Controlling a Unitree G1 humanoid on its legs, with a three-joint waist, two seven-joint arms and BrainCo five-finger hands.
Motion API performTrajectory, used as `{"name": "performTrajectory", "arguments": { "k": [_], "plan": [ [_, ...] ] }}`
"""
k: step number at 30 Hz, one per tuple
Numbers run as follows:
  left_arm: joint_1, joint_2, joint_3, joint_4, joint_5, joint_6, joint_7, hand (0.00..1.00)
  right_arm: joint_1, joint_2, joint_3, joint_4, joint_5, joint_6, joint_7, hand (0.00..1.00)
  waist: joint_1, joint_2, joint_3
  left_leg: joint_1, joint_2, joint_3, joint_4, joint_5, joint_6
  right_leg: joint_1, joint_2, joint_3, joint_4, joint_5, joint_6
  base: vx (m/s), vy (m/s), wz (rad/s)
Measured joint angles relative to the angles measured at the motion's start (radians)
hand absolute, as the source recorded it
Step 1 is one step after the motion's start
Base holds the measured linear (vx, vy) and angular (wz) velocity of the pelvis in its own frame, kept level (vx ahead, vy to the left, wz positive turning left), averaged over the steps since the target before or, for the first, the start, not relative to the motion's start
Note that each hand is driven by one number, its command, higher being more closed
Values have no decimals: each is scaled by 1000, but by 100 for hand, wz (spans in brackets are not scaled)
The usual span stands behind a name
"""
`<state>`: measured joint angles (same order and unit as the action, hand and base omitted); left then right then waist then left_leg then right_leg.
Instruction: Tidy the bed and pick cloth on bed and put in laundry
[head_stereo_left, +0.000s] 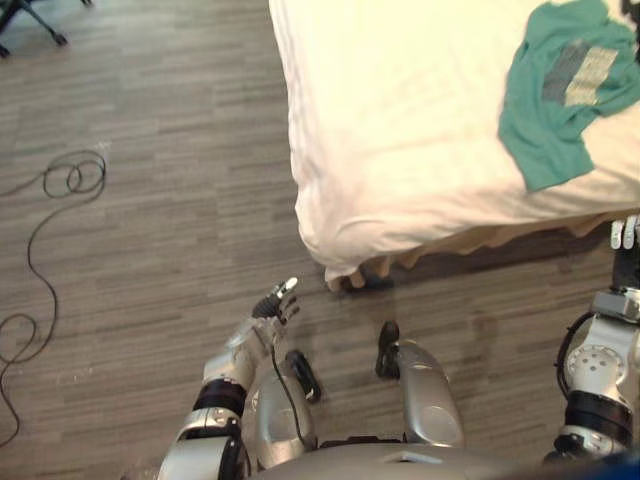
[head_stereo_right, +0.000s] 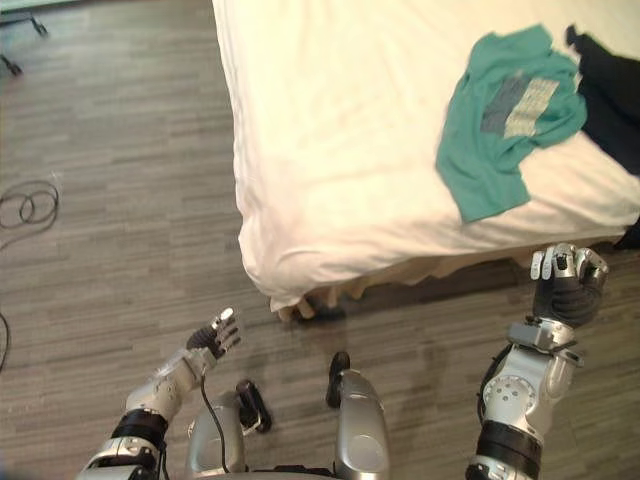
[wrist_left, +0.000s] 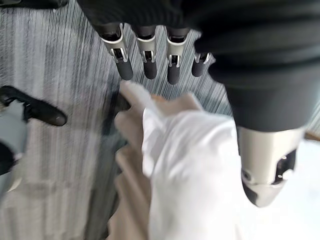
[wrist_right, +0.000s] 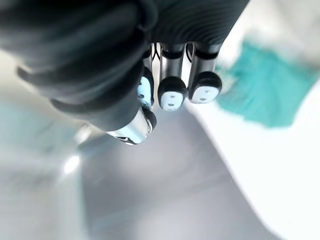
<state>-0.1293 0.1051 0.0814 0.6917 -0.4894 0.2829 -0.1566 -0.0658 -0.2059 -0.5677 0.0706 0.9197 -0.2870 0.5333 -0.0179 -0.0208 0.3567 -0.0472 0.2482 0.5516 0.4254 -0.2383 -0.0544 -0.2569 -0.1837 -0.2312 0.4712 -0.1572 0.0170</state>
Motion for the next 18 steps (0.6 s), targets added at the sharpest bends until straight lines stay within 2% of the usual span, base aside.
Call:
{"name": "performTrajectory", "arguments": {
  "k": [1,2,3,4,6,7,11,13,14,15,18],
  "plan": [
    [30,-17,-7,4,4,3,-3,0,23,6,10,-12,-2,19,46,100,-5,6,-16,28,-15,10,-17,0,0,11,-13,2,11,-11,2,170,100,-16],
    [72,-40,-33,22,9,9,-23,0,47,13,57,-20,-16,54,109,100,-13,24,-27,86,-45,25,-54,2,0,39,-35,5,29,-24,16,137,91,-14],
    [83,-49,-45,40,10,11,-32,0,58,17,79,-20,-36,69,127,100,-18,33,-35,103,-55,30,-67,3,0,45,-44,7,35,-27,18,126,113,-21],
    [109,-69,-71,68,10,14,-41,0,77,32,132,-20,-76,97,154,100,-24,54,-48,132,-77,43,-92,4,2,53,-60,13,42,-38,30,59,84,-18],
    [129,-92,-98,98,10,15,-44,0,95,61,205,-9,-113,122,172,100,-34,77,-60,142,-101,47,-112,6,4,48,-77,24,56,-46,37,23,80,-9],
    [132,-105,-126,118,9,14,-48,0,105,92,286,6,-143,144,176,100,-35,88,-66,137,-120,47,-123,9,9,31,-96,29,73,-52,45,-5,57,5],
    [109,-112,-160,118,3,-12,-45,0,34,137,468,63,-199,164,161,100,-27,89,-59,77,-144,41,-106,17,20,-43,-133,37,119,-55,46,-74,3,13],
    [48,-114,-159,117,-14,-34,-35,0,-117,165,556,86,-221,172,118,100,-18,87,5,3,-136,33,-53,13,26,-103,-140,43,143,-46,35,-180,-41,15],
    [27,-114,-158,117,-21,-38,-33,0,-164,167,574,90,-221,172,109,100,-18,86,17,-35,-130,28,-36,8,24,-132,-140,41,144,-42,33,-248,-72,26],
    [-14,-114,-156,117,-43,-52,-33,0,-259,168,604,111,-221,170,87,100,-18,85,39,-116,-117,16,-8,3,27,-194,-137,38,140,-29,33,-205,-85,39],
    [-116,-127,-124,116,-74,-78,-34,0,-450,163,614,154,-231,168,63,100,-16,91,118,-260,-86,21,27,27,28,-312,-134,18,131,7,13,-138,-82,40]
  ]
}}
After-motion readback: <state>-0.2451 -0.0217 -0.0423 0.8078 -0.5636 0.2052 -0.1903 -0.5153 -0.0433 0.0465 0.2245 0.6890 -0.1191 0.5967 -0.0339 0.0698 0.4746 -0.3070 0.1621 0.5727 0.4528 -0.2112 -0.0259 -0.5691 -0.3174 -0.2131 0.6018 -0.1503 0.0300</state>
